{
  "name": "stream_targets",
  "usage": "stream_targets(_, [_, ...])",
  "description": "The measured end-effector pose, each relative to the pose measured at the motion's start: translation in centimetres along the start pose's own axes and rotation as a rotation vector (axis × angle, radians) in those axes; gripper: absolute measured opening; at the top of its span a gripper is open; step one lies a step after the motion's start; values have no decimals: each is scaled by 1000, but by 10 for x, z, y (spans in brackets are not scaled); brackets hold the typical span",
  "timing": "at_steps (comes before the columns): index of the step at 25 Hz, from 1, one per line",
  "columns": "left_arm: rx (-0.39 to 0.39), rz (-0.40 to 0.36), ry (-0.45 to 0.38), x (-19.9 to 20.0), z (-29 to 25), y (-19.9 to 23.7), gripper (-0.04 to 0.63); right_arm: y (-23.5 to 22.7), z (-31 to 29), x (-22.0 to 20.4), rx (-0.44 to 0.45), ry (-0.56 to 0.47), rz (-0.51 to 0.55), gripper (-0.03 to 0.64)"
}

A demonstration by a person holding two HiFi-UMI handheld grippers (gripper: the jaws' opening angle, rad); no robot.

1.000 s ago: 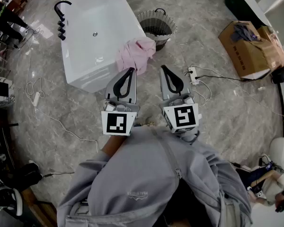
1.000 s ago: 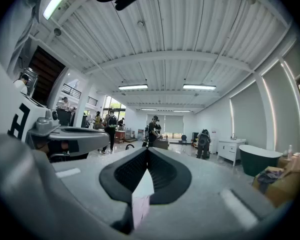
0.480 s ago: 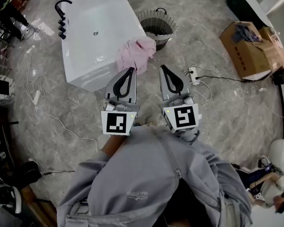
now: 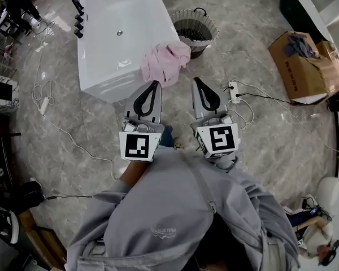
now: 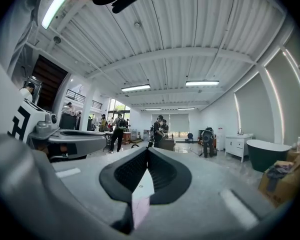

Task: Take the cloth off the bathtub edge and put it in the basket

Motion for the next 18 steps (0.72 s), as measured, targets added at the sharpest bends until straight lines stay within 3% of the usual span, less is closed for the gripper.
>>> stream_targets(8, [14,24,-4,-24,-28,25,9,-12,-40,-10,6,9,20,5])
stream_targets(18, [-43,25,-13,-50,-125,89,9,-45,-153,-11,3,25,32,5])
Point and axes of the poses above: the fingertips, and each gripper's own axes: z backward along the fingers, y to its left, x out of its top, the point moved 3 cm from there along z, backward along the fingers, and after that the axes turned 10 degrees about -z, right-handed, at the moved point
